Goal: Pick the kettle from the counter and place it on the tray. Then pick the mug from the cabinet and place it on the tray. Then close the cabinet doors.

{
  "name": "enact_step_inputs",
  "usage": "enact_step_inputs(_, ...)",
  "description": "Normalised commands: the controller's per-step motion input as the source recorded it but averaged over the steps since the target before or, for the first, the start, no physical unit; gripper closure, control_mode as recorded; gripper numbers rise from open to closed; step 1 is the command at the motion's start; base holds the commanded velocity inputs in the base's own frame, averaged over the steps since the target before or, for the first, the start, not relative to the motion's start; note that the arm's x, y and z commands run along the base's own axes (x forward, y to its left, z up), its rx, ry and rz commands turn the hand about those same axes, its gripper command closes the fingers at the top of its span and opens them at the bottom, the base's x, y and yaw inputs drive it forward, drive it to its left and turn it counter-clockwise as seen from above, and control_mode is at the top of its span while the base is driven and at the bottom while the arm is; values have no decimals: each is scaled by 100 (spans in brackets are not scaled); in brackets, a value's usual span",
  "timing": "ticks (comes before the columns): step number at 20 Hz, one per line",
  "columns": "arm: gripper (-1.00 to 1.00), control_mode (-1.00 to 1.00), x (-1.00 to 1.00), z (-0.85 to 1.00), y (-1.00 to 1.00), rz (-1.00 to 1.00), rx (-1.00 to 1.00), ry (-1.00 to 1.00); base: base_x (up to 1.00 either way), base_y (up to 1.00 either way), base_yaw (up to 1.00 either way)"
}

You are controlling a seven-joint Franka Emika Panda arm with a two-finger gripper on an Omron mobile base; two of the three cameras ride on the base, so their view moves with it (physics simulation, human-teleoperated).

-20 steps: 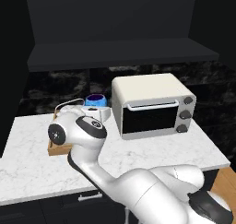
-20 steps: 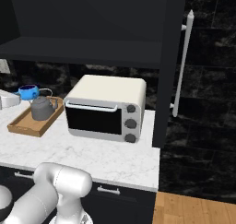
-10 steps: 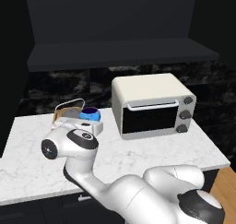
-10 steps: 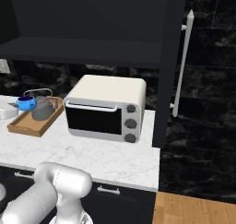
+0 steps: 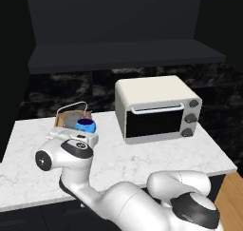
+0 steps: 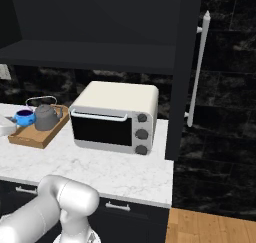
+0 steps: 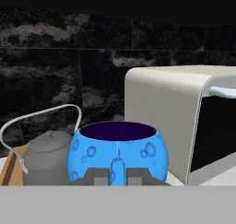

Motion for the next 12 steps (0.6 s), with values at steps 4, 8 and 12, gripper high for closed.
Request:
enact_step_inputs(4, 100, -100, 16, -25, 25, 0, 1, 0, 0, 0, 0)
enact_step_inputs(8, 100, -100, 14, -30, 14, 0, 2, 0, 0, 0, 0)
enact_step_inputs(12, 100, -100, 18, -38, 17, 0, 0, 0, 0, 0, 0)
